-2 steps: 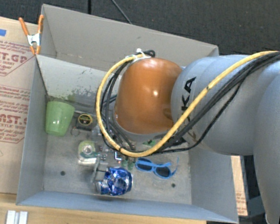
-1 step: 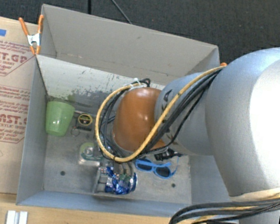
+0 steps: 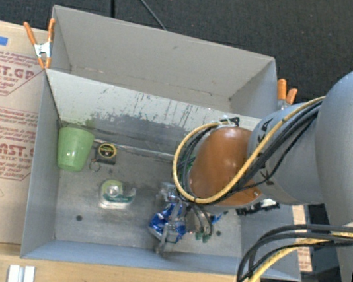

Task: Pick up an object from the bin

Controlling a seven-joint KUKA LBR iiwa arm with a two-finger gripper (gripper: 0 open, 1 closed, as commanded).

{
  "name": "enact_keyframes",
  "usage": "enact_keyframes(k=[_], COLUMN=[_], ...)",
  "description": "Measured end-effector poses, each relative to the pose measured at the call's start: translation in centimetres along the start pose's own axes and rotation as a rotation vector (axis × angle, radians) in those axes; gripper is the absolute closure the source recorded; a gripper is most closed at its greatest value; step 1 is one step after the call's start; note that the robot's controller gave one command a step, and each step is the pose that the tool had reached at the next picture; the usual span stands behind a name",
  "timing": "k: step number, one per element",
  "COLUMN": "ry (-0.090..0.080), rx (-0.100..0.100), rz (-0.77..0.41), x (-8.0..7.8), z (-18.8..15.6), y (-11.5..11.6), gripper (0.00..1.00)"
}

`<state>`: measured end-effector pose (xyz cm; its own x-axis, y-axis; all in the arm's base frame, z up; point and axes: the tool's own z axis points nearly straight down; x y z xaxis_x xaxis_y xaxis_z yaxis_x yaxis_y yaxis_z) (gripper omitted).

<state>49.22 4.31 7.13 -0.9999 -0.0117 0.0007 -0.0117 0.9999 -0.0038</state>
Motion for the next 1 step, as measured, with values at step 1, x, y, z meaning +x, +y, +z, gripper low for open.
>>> enact_keyframes(k=[1], ry=[0.001], rx=[-0.004], rz=[-0.008], x=[0.02], z=[-0.01], y=[0.56], gripper=[1.0])
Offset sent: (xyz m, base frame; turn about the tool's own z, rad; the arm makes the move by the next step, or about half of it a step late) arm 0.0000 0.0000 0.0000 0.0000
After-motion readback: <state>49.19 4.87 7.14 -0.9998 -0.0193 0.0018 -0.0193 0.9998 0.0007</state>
